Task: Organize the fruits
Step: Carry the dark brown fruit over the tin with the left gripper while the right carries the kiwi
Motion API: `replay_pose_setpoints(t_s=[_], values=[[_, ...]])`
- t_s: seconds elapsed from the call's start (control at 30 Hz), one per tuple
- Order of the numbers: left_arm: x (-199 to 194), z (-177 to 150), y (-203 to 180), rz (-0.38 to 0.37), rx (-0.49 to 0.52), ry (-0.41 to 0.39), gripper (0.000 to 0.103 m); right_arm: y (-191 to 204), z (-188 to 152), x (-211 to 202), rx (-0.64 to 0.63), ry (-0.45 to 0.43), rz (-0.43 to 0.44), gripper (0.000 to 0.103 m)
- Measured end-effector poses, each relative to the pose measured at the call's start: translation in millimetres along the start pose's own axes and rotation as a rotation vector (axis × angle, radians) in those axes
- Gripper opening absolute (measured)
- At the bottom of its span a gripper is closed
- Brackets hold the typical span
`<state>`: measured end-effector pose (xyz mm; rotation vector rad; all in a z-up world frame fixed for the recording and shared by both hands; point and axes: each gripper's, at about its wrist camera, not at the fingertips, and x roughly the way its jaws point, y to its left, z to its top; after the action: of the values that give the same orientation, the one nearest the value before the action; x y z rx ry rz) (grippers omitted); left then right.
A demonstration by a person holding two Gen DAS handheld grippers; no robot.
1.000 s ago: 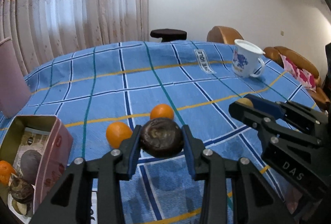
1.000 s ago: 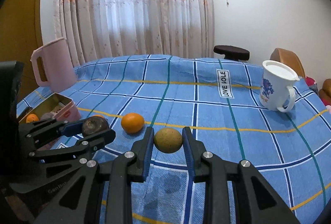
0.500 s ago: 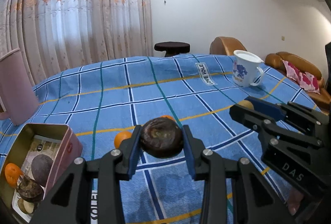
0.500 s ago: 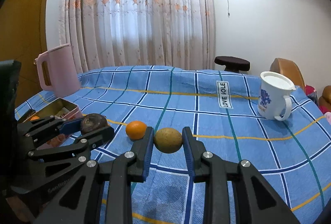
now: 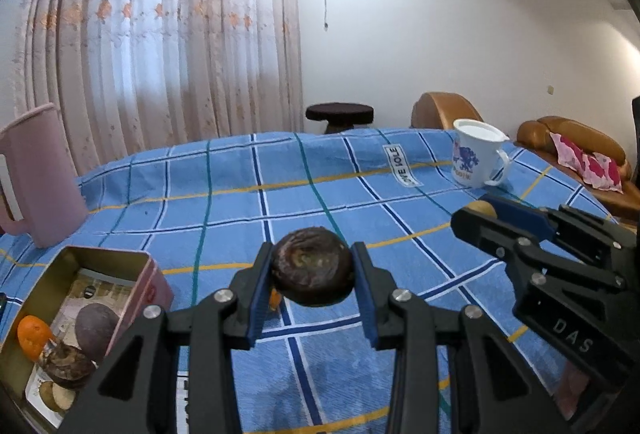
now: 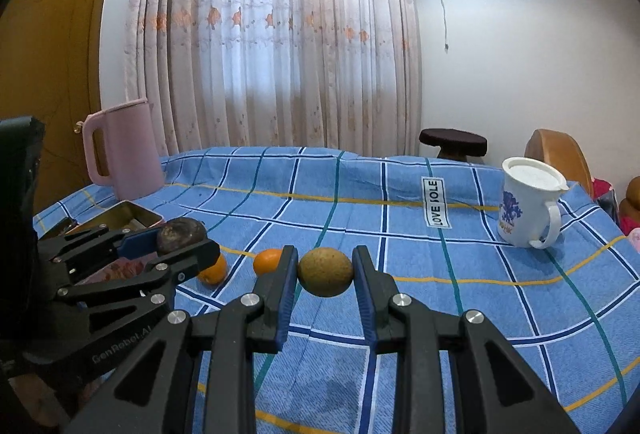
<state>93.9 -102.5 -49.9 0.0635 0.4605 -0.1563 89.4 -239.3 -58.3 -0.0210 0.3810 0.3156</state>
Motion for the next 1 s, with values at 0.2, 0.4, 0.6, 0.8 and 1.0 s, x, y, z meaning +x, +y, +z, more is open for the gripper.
replay_pose_setpoints(t_s=[0.2,0.4,0.6,0.8,1.0], values=[[-5,0,0,0.018,0.007,-0.030,0.039,1,0,-5,-0.006,-0.027,0.002,0.030],[-3,0,4,0.027,-0.013,-0.011,0.039,1,1,-1,-0.007,-0.008,0.009,0.030],[-5,-3,17,0.029,-0.033,0.010,0.039,10,1,3,-0.022,0.009,0.025,0.030],[-15,-9,33,0.041,-0.046,0.003,0.039,28,1,8,-0.036,0.014,0.042,0.030],[-24,-15,57,0.060,-0.079,0.017,0.039,55,3,16,-0.054,0.023,0.086,0.030]])
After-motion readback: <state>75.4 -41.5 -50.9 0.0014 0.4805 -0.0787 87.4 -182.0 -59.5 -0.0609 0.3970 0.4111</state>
